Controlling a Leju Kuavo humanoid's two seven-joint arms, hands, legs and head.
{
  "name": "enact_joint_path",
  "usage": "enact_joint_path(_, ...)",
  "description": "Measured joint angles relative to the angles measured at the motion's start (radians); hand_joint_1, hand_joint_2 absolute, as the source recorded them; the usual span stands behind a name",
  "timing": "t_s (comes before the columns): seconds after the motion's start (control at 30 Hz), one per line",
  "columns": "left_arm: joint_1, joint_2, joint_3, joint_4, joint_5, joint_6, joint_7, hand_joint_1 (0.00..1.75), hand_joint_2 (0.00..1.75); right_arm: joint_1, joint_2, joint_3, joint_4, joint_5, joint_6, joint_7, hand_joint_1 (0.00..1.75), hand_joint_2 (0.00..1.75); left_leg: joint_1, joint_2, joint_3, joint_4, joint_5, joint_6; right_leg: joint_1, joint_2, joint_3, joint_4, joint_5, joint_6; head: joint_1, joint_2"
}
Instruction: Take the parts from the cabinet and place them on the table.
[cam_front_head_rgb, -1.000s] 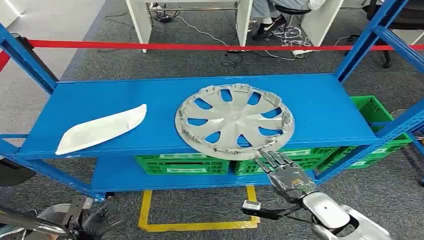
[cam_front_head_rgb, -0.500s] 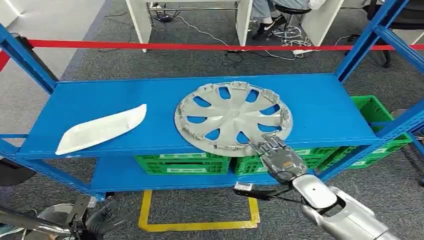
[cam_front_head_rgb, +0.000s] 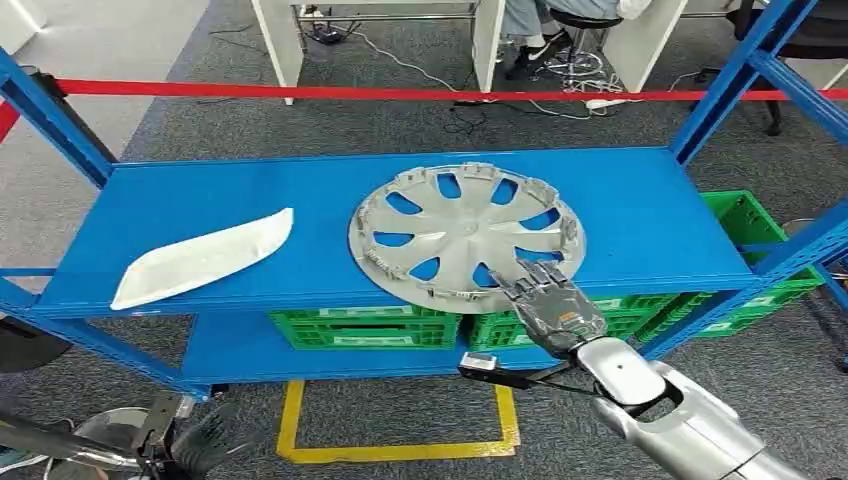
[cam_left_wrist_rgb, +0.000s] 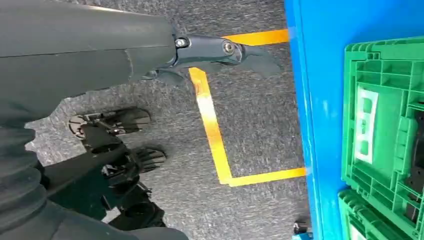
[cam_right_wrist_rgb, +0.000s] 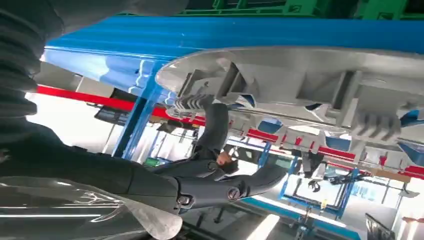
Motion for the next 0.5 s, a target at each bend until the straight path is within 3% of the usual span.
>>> enact_joint_path(0.5,-0.001,-0.001,0.003,0.016,-0.006,-0.003,-0.002,0.0,1.75,-0.004,0.003,0.007,0.006,-0.019,0.003,-0.002,0.0,1.75,0.0,0.0,0.0,0.0,0.0,0.0,0.0,0.0,0.0,0.0,0.0,0.0,0.0,0.0)
